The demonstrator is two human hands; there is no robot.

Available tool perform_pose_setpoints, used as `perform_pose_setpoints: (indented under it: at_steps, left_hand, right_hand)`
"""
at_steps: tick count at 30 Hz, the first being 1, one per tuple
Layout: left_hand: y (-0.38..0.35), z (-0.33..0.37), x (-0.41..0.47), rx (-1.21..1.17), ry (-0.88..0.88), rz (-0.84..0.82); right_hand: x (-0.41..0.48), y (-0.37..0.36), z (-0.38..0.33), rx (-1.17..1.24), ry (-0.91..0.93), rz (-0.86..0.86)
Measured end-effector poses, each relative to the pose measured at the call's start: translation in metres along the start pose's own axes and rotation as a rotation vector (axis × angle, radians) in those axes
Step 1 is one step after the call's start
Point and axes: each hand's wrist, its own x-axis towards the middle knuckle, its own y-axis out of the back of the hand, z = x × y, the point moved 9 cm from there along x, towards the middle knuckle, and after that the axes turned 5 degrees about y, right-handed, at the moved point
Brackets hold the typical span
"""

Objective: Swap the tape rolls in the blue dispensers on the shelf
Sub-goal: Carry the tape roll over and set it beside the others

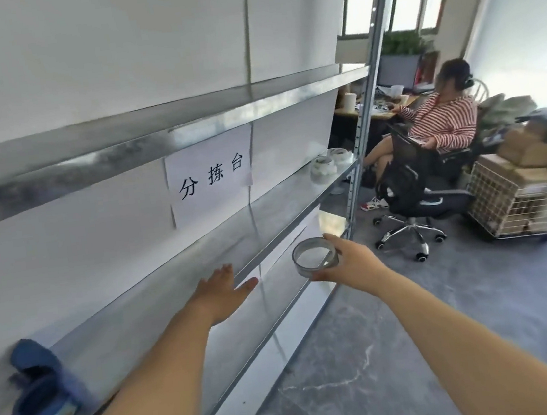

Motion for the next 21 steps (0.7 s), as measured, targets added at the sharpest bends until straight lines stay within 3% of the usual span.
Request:
perform_pose_setpoints:
  at_steps: [13,21]
  left_hand:
    - [-0.023,0.112,0.098,0.019,-0.106,-0.043]
    - [-0.011,0.170,0.195,0.118,-0.221,0.014]
  right_hand:
    - [0.020,0.091,0.093,0.033,-0.103,0.112]
    - [0.092,0.121,0.144,0.027,-0.175,0.147]
